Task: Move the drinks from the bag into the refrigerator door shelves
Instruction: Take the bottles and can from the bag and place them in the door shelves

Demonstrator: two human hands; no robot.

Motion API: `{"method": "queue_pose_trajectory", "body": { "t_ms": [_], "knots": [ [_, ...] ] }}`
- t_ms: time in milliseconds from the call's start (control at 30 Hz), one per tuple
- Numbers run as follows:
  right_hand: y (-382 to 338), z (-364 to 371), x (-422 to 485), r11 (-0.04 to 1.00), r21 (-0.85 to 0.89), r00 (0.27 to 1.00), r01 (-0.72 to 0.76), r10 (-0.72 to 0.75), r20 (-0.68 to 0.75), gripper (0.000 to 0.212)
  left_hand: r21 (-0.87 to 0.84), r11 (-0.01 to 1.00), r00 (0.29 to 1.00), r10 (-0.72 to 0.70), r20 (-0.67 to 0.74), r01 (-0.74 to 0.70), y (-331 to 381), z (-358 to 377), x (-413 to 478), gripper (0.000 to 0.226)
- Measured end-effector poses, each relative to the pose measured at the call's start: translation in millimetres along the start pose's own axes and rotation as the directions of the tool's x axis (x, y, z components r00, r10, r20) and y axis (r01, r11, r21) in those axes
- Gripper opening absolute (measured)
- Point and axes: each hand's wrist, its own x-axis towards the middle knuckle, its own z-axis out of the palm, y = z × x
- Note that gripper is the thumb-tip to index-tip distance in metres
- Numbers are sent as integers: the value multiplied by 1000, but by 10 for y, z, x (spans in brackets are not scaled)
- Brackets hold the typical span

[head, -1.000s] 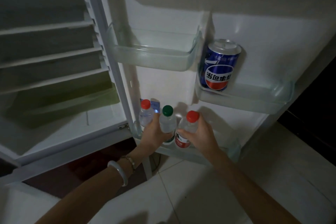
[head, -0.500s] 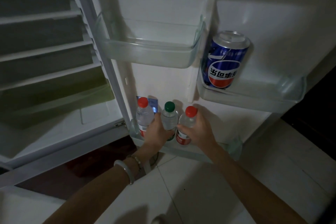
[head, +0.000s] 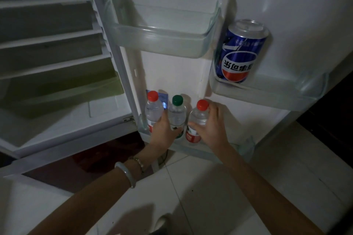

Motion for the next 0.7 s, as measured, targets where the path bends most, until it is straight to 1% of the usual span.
{"method": "queue_pose_trajectory", "body": {
  "t_ms": [100,133,167,200,233,300,367,433,467,533,600,700],
  "knots": [
    [-32,-85,-168,998,-26,994,52,-55,-93,72,-14,998,998,58,-9,-58,-6,-78,-220,67],
    [-49,-103,-246,997,-27,992,72,-74,-104,66,9,998,998,69,-8,-69,-17,-111,-309,69],
    [-64,-109,-326,995,-23,990,93,-95,-100,61,69,994,996,84,-10,-83,-43,-143,-399,71],
    [-83,-103,-414,993,-12,989,118,-119,-84,57,166,979,993,120,-18,-115,-71,-182,-496,73],
    [-93,-80,-502,989,3,988,145,-145,-55,54,283,946,984,173,-26,-159,-116,-212,-589,70],
    [-128,5,-688,981,33,979,192,-194,63,50,490,839,955,294,-42,-237,-199,-261,-785,59],
    [-151,138,-867,967,47,942,250,-254,219,51,584,772,936,346,-58,-249,-321,-288,-992,55],
    [-174,298,-1037,948,50,885,314,-311,348,53,648,727,934,351,-68,-226,-502,-326,-1241,46],
    [-190,380,-1112,938,52,854,343,-334,398,55,675,710,943,327,-64,-201,-595,-360,-1379,50],
    [-236,561,-1260,911,54,779,410,-380,499,58,704,698,977,212,-29,-131,-810,-460,-1681,64],
    [-306,748,-1408,883,65,684,464,-404,607,61,709,703,995,93,-22,-50,-997,-584,-1976,68],
    [-443,1048,-1615,854,117,544,507,-423,725,63,725,684,997,-67,-45,79,-1250,-781,-2391,69]
  ]
}}
